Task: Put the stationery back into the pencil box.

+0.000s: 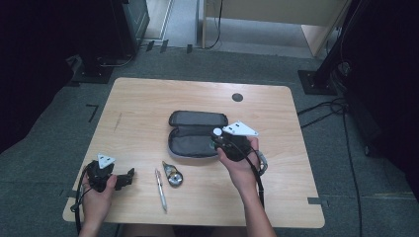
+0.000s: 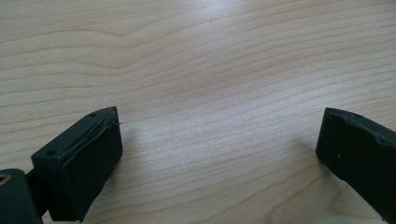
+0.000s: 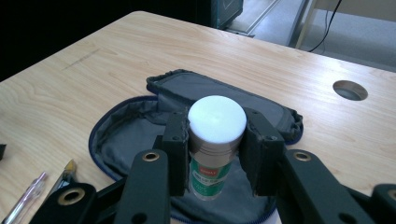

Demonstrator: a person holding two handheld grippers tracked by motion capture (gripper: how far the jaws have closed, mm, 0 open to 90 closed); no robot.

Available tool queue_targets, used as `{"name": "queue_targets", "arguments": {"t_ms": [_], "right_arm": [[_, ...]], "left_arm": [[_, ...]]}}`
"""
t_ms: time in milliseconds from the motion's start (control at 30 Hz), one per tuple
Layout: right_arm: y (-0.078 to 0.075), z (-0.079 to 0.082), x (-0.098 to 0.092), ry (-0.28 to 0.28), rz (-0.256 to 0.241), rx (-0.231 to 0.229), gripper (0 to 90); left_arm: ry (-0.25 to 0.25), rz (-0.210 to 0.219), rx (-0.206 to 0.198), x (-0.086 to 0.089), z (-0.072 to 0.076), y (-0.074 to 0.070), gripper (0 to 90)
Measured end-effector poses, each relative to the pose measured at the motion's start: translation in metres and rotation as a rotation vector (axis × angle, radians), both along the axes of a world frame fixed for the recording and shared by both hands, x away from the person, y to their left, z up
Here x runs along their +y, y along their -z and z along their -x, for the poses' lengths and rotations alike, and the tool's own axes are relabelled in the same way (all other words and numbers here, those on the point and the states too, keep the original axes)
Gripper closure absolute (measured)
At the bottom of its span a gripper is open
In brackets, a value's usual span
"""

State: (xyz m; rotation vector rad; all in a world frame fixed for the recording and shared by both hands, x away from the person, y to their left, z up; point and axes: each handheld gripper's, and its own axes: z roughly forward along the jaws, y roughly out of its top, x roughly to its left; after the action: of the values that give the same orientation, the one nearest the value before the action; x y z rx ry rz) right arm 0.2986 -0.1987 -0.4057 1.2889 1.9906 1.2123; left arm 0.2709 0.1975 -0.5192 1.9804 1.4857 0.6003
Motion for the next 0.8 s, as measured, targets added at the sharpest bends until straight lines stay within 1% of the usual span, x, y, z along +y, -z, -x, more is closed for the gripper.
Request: {"name": "queue_targets", "arguments": {"t_ms": [67, 167, 300, 400, 500, 633, 800], "right_arm": [[0.003, -0.006, 0.004, -0.001, 0.006, 0.002, 65.5], [0.009, -0.014, 0.008, 0.001, 0.031, 0.001, 65.5], [0.024, -0.027, 0.008, 0.025, 0.052, 0.019, 65.5], [0.034, -0.032, 0.008, 0.035, 0.066, 0.031, 65.5], [0.041, -0.033, 0.008, 0.037, 0.077, 0.030, 65.5], [0.049, -0.032, 0.009, 0.027, 0.073, 0.031, 65.5], [0.052, -0.027, 0.009, 0.006, 0.063, 0.026, 65.4]], "left_arm": [[-0.001, 0.001, -0.001, 0.000, 0.000, 0.000, 0.6], [0.000, 0.000, -0.001, 0.000, 0.000, 0.000, 0.6], [0.001, 0.000, 0.000, 0.000, 0.000, 0.000, 0.6], [0.001, -0.001, 0.001, 0.000, 0.000, 0.000, 0.6], [0.002, -0.001, 0.001, 0.000, 0.000, 0.000, 0.6], [0.004, -0.002, 0.001, 0.000, 0.000, 0.000, 0.6], [0.005, -0.002, 0.002, 0.000, 0.000, 0.000, 0.6]]}}
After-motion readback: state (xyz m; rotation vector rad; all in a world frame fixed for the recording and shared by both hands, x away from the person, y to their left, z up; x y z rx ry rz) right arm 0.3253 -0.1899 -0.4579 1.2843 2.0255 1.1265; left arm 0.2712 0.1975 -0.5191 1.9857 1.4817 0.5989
